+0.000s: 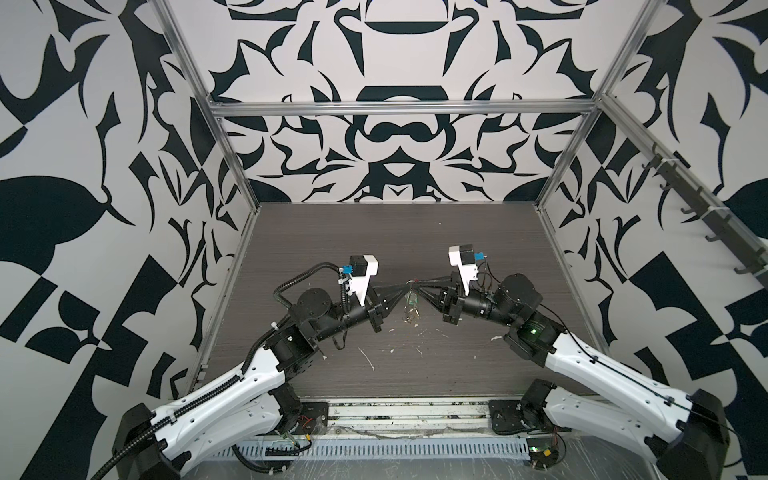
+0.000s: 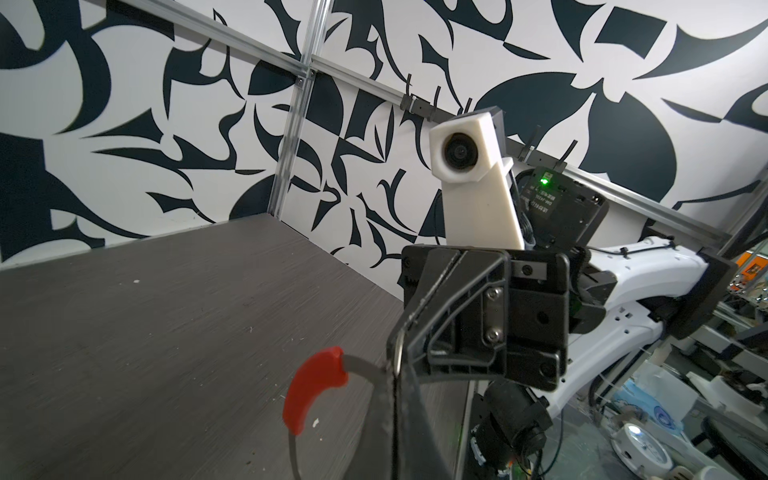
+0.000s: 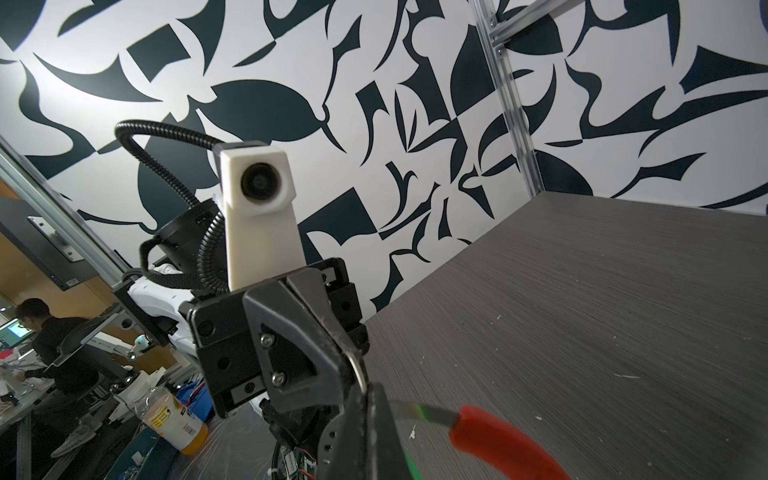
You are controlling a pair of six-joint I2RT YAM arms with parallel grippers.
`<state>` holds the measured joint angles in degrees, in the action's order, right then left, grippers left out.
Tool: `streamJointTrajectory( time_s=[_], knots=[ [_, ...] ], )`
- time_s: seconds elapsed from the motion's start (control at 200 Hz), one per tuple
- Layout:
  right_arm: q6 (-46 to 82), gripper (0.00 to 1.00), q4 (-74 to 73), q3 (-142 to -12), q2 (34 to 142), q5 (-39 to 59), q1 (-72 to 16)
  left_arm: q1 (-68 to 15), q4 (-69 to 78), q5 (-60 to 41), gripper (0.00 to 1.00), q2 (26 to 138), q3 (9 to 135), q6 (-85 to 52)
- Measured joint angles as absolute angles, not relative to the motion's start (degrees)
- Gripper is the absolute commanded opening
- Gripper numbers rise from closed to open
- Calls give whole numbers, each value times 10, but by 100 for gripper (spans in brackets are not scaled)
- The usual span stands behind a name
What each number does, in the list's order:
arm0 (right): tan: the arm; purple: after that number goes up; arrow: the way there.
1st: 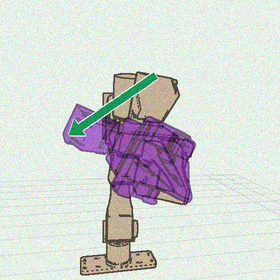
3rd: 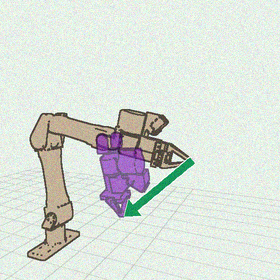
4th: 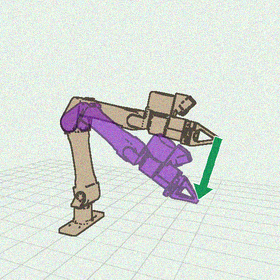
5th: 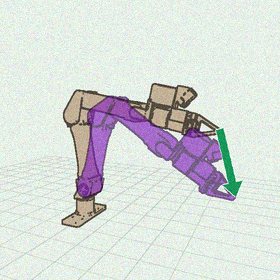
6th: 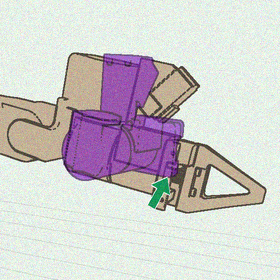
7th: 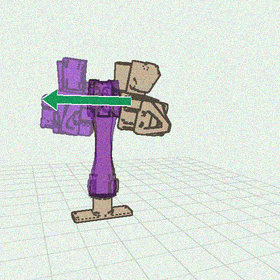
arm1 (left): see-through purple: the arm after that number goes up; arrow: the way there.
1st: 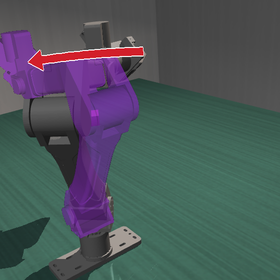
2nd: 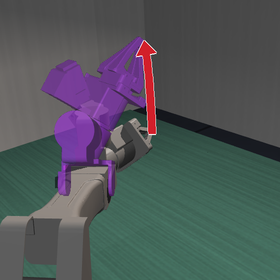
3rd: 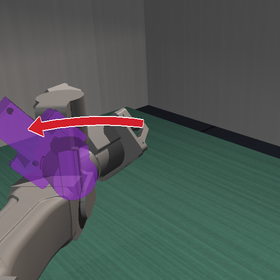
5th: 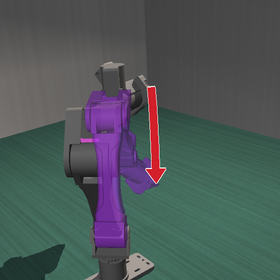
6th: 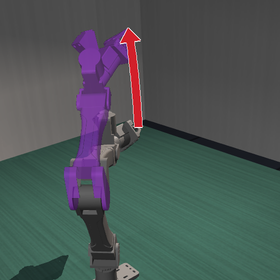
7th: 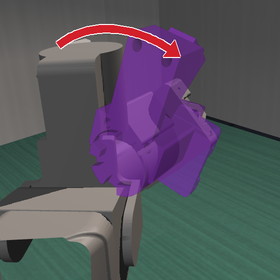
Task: Remove the keys from the keyring
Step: 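Grasp the keyring band with the right gripper beside the left gripper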
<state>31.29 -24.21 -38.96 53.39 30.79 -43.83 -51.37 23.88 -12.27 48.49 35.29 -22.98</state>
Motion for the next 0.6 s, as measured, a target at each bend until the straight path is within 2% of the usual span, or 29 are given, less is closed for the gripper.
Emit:
streamJointTrajectory(
  time_s=[0.08,0.135,0.345,0.6],
  knots=[
    [293,0,-177,-417,530,304,-442,-514,220,-120,38,479,354,-228],
    [272,0,-118,-444,528,301,-444,-514,201,-116,41,469,354,-219],
    [173,0,98,-566,542,300,-444,-514,113,-105,40,424,380,-188],
    [78,0,292,-691,614,303,-444,-514,41,-136,38,440,429,-149]
  ],
)
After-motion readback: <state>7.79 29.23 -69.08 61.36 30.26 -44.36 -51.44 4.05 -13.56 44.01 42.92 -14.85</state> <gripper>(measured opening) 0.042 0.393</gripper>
